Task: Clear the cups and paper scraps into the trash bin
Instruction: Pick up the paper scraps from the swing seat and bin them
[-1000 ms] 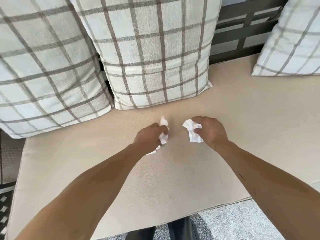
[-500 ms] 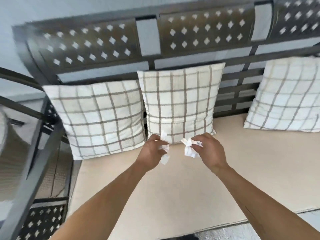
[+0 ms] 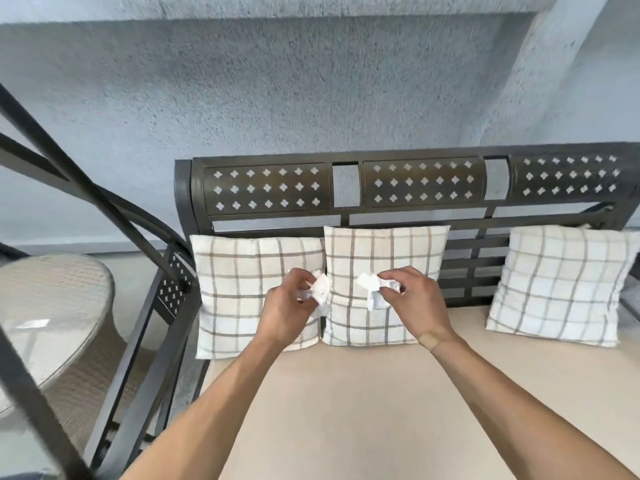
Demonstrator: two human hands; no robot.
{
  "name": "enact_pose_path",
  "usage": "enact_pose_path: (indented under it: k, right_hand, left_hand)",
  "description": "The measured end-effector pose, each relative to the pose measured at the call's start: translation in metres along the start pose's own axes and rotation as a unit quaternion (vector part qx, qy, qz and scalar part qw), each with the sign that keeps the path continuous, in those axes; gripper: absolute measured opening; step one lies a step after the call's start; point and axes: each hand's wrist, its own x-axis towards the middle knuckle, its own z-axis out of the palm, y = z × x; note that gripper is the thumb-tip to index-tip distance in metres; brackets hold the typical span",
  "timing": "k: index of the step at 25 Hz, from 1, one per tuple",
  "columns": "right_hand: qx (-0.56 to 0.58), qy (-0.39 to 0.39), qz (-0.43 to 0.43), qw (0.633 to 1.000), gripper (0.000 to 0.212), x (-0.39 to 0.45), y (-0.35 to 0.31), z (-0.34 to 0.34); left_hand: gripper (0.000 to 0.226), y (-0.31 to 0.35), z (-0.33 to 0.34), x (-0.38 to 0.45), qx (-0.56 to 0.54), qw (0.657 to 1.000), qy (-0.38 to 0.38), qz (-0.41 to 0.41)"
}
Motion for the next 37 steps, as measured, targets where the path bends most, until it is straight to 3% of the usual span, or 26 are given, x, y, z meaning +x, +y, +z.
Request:
enact_pose_path:
  k: [8, 11, 19, 27, 33, 37]
  right_hand:
    - [-0.060, 0.036, -0.047, 0.996, 0.018, -0.005, -0.045, -0.018]
    - [-0.083, 0.064, -0.075, 0.992, 0.018, -0.011, -0.054, -0.026]
    - [-0.045, 0.074, -0.138, 0.987, 0.018, -0.049, -0.058, -0.036]
    - [0.040, -0.022, -0.215, 0.975, 0.020, -0.131, -0.096, -0.027]
    - [0.081, -0.102, -0.305, 0.943, 0.022, -0.194, -0.158, 0.012]
    - [0.102, -0.149, -0.362, 0.915, 0.022, -0.240, -0.213, 0.046]
  left_hand:
    - [0.033, 0.007, -0.042, -0.003, -0.047, 0.998, 0.043, 0.021]
    - [0.021, 0.011, -0.050, -0.012, -0.050, 0.995, 0.062, 0.051]
    - [0.018, 0.024, -0.071, -0.085, -0.038, 0.992, 0.116, 0.022]
    - [0.019, 0.023, -0.083, -0.214, -0.007, 0.980, 0.198, -0.023]
    - [0.030, 0.008, -0.133, -0.325, 0.032, 0.957, 0.285, -0.047]
    - [0.019, -0.014, -0.174, -0.397, 0.059, 0.934, 0.341, -0.082]
